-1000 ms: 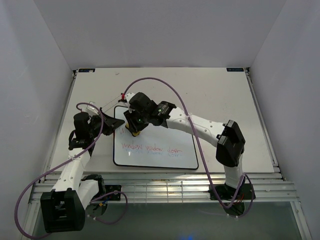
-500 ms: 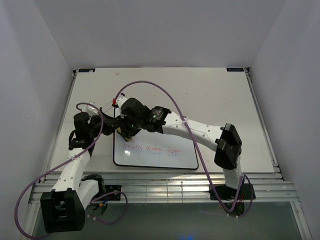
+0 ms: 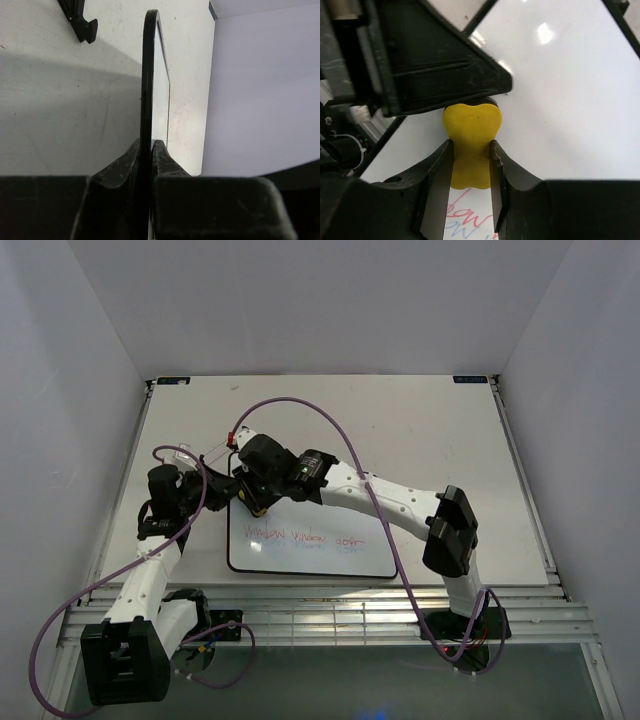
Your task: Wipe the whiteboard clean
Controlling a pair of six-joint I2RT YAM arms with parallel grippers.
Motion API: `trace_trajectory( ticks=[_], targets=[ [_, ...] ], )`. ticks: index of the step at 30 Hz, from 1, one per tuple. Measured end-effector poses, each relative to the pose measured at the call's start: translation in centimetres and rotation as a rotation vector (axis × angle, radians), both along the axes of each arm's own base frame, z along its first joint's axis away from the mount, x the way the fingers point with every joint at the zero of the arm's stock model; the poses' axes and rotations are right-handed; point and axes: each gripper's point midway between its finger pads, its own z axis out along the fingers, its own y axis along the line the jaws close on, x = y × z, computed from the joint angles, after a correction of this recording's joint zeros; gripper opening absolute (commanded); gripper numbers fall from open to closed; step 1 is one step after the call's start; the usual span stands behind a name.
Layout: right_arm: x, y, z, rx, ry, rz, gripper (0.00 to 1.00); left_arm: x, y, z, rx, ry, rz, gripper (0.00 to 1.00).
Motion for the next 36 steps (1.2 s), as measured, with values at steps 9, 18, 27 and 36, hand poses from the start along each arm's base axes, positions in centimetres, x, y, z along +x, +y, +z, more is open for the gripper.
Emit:
trace_trajectory(
  ticks=[9,18,27,36],
  targets=[
    [2.5,-1.8,-1.0,-0.014,0.01,-0.062,0.24,0.0,0.0,0.0,-0.002,0.003,-0.001,0.0],
    [-1.0,0.2,0.0,0.055,0.003,0.103,0.24,-0.1,0.0,-0.1,0.0,0.006,-0.002,0.0],
    [-7.0,0.8,0.5,0.115,-0.008,0.24,0.24,-0.4,-0.2,-0.3,0.003,0.018,-0.016,0.0],
    [-7.4,-5.4,-2.4,0.08,-0.004,0.124,0.24,-0.4,-0.4,0.0,0.009,0.018,-0.025,0.0]
  ],
)
